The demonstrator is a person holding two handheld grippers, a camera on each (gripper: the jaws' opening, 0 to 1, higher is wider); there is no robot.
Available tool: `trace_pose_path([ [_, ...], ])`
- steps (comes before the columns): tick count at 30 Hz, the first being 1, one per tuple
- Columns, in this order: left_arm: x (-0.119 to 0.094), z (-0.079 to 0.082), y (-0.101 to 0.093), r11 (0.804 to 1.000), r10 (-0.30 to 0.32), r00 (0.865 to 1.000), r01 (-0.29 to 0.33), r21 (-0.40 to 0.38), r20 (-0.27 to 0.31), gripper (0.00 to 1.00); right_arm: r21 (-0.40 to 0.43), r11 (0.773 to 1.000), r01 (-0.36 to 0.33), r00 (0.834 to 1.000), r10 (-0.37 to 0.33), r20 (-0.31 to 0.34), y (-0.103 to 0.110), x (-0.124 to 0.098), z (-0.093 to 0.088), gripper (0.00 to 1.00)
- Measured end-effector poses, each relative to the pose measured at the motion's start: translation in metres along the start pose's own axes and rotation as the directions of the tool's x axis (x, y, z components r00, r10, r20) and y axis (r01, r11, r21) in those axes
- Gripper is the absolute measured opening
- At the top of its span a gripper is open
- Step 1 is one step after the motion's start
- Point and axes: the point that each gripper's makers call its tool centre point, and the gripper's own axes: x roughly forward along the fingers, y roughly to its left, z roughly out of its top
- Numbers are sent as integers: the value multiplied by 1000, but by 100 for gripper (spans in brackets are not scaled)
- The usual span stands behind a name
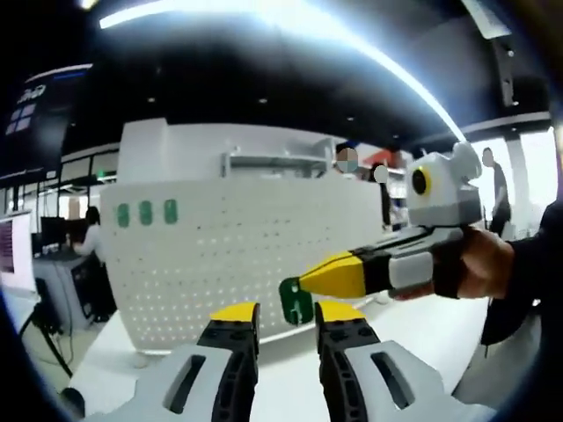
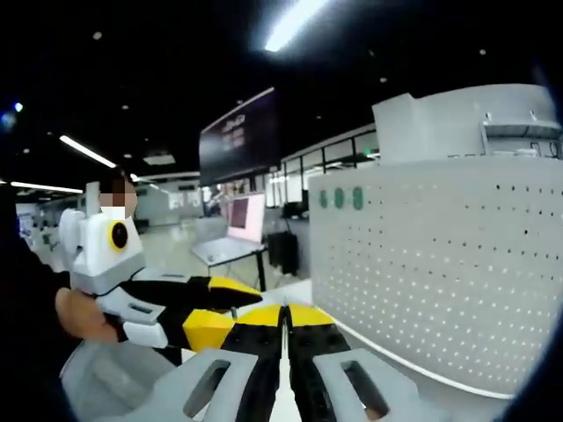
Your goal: Insert the hook assembly into the mounting plate slot until the hook locks in place.
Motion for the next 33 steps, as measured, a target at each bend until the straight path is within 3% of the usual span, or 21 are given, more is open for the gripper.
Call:
trace_pose_path([
  [11,4,-1,-6,1000,-22,1000,22,5,0,10,6,1000,-18,1000,18,23,3,-3,4,0],
  [33,6,2,-8,999,-31,999,31,38,16,3,-21,999,-41,999,41,31,10,-3,7,0],
])
